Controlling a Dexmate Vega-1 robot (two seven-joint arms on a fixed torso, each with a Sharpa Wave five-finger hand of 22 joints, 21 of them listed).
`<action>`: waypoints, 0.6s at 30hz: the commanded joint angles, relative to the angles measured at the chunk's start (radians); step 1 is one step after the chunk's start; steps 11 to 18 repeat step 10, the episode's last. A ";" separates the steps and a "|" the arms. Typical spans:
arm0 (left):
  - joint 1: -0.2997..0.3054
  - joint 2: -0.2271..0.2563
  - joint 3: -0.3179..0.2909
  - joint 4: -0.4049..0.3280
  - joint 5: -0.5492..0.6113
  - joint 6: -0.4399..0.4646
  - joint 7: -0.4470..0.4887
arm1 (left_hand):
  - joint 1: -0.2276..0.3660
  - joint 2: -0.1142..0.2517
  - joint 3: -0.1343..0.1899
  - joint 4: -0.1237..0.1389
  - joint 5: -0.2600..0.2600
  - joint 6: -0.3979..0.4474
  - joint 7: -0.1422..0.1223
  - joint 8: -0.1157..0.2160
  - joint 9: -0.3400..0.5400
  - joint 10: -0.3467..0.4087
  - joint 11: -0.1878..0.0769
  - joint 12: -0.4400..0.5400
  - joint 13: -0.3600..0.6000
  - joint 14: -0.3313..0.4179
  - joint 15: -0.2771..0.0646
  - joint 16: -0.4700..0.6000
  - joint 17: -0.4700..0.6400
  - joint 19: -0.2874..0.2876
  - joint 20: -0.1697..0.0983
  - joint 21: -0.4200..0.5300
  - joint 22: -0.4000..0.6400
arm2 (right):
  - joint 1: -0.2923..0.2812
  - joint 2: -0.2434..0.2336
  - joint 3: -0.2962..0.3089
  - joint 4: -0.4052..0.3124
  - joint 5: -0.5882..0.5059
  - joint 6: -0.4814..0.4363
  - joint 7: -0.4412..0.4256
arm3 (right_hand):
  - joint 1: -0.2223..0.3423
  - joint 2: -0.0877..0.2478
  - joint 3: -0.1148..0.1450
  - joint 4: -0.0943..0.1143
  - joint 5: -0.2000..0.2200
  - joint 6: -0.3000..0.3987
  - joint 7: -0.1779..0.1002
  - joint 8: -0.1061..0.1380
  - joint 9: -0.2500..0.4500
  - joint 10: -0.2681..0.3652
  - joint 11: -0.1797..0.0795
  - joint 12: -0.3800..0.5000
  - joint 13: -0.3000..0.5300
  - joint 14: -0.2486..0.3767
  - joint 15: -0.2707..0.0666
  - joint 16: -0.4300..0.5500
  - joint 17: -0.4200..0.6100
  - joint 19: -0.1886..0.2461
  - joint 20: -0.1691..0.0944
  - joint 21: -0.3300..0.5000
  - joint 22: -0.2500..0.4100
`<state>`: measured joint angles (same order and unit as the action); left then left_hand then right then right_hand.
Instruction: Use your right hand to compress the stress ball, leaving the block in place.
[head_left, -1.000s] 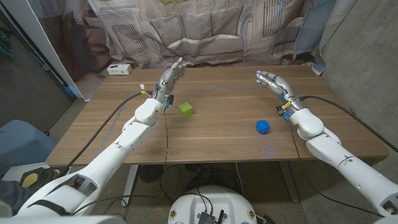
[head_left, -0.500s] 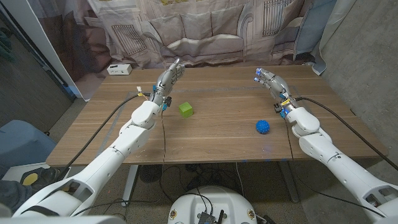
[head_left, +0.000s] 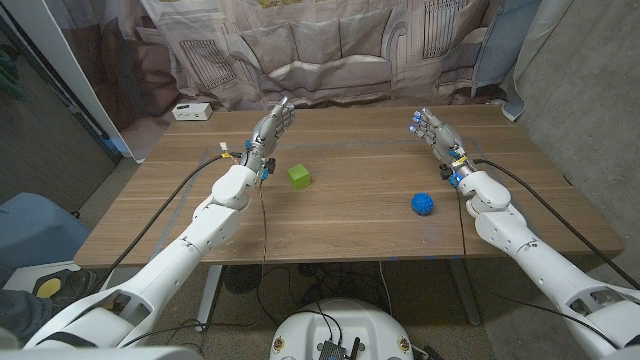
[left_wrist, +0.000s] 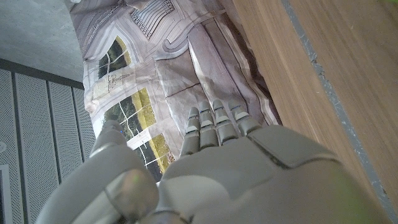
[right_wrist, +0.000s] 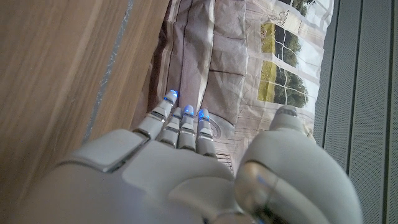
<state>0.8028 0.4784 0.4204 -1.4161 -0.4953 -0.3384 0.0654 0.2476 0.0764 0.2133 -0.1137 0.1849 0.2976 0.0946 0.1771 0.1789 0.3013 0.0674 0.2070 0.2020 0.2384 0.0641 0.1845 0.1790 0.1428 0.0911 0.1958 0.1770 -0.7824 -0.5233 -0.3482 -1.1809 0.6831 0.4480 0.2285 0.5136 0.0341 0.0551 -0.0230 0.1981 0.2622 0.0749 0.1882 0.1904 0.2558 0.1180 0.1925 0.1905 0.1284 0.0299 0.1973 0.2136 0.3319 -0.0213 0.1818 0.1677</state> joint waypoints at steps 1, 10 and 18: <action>-0.005 -0.009 0.006 0.018 -0.011 0.001 -0.011 | 0.004 0.000 0.004 -0.002 -0.003 -0.004 0.000 0.000 0.004 -0.004 0.005 -0.002 0.004 -0.004 0.002 -0.002 0.002 -0.001 -0.003 0.000 0.003 | 0.007 0.014 0.007 0.026 0.064 -0.062 0.046 | -0.017 0.001 -0.009 0.005 -0.002 0.000 -0.008 0.000 0.001 0.005 0.004 0.003 0.001 -0.002 0.004 0.000 0.002 -0.002 0.002 0.004 0.003; -0.005 -0.003 0.005 0.016 -0.017 0.006 -0.020 | 0.004 0.000 0.004 -0.002 -0.003 -0.004 0.002 0.003 0.004 -0.002 0.004 -0.001 0.004 -0.003 0.002 0.000 0.002 -0.001 -0.005 0.001 0.003 | -0.002 0.011 0.007 0.007 0.066 -0.085 0.040 | -0.036 -0.002 -0.015 0.011 -0.002 -0.002 -0.003 0.001 0.000 -0.007 0.006 -0.001 0.001 -0.011 0.011 -0.001 0.003 -0.017 0.008 0.001 0.003; -0.005 -0.003 0.005 0.016 -0.017 0.006 -0.020 | 0.004 0.000 0.004 -0.002 -0.003 -0.004 0.002 0.003 0.004 -0.002 0.004 -0.001 0.004 -0.003 0.002 0.000 0.002 -0.001 -0.005 0.001 0.003 | -0.002 0.011 0.007 0.007 0.066 -0.085 0.040 | -0.036 -0.002 -0.015 0.011 -0.002 -0.002 -0.003 0.001 0.000 -0.007 0.006 -0.001 0.001 -0.011 0.011 -0.001 0.003 -0.017 0.008 0.001 0.003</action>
